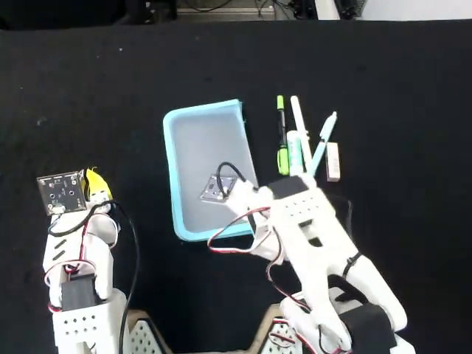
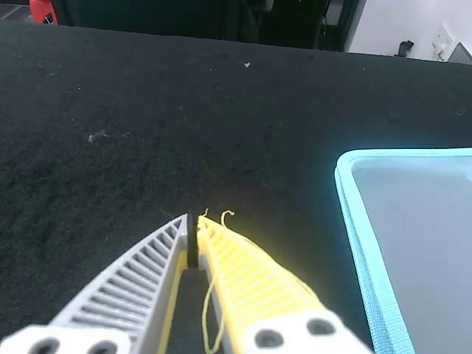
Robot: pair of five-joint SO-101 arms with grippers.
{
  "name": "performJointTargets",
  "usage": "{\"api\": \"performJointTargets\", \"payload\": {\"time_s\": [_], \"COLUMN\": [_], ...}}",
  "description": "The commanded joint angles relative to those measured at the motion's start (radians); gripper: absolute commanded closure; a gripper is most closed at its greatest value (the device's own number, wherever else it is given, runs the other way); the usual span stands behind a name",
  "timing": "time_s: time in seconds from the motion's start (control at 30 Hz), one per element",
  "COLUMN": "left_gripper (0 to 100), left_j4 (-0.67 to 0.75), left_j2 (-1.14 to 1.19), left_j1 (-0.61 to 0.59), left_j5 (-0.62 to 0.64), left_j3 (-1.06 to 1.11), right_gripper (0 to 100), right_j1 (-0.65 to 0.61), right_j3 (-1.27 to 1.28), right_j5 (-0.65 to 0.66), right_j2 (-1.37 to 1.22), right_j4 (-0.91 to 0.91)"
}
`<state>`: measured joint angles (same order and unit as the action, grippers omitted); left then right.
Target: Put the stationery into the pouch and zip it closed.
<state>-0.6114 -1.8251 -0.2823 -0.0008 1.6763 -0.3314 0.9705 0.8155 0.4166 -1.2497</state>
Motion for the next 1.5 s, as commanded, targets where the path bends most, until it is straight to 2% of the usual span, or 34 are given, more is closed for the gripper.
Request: {"api": "performJointTargets", "payload": {"time_s": [0.0, 0.2, 0.43, 0.5, 0.57, 0.6, 0.63, 0.77, 0.9, 1.0, 1.2, 1.47], "left_gripper": [97, 97, 97, 97, 97, 97, 97, 97, 97, 97, 97, 97], "left_j4": [-0.005, -0.005, -0.005, -0.005, -0.005, -0.005, -0.005, -0.005, -0.003, 0.003, 0.006, 0.048], "left_j2": [-0.003, -0.003, -0.003, -0.003, -0.003, -0.003, -0.003, -0.003, -0.003, -0.003, -0.003, -0.003], "left_j1": [-0.007, -0.007, -0.007, -0.007, -0.007, -0.007, -0.007, -0.007, -0.007, -0.005, -0.004, -0.004], "left_j5": [-0.008, -0.008, -0.008, -0.008, -0.008, -0.008, -0.008, -0.008, -0.008, -0.008, -0.008, -0.006], "left_j3": [0.022, 0.022, 0.022, 0.022, 0.022, 0.022, 0.022, 0.022, 0.022, 0.022, 0.019, 0.021], "right_gripper": [73.0, 73.0, 74.2, 81.9, 96.5, 99.3, 95.9, 98.3, 98.8, 98.8, 98.7, 98.7], "right_j1": [0.011, 0.061, 0.06, 0.06, 0.06, 0.06, 0.063, 0.077, 0.075, 0.075, 0.032, -0.199], "right_j3": [0.059, 0.113, 0.226, 0.237, 0.232, 0.216, 0.191, -0.004, -0.325, -0.544, -0.845, -0.947], "right_j5": [0.005, 0.005, 0.02, 0.069, 0.103, 0.103, 0.1, 0.037, -0.071, -0.121, -0.209, -0.215], "right_j2": [0.033, 0.033, 0.033, 0.033, 0.041, 0.041, 0.041, 0.042, 0.042, 0.042, 0.042, 0.041], "right_j4": [0.124, 0.199, 0.201, 0.207, 0.209, 0.206, 0.193, 0.038, -0.192, -0.301, -0.333, -0.333]}}
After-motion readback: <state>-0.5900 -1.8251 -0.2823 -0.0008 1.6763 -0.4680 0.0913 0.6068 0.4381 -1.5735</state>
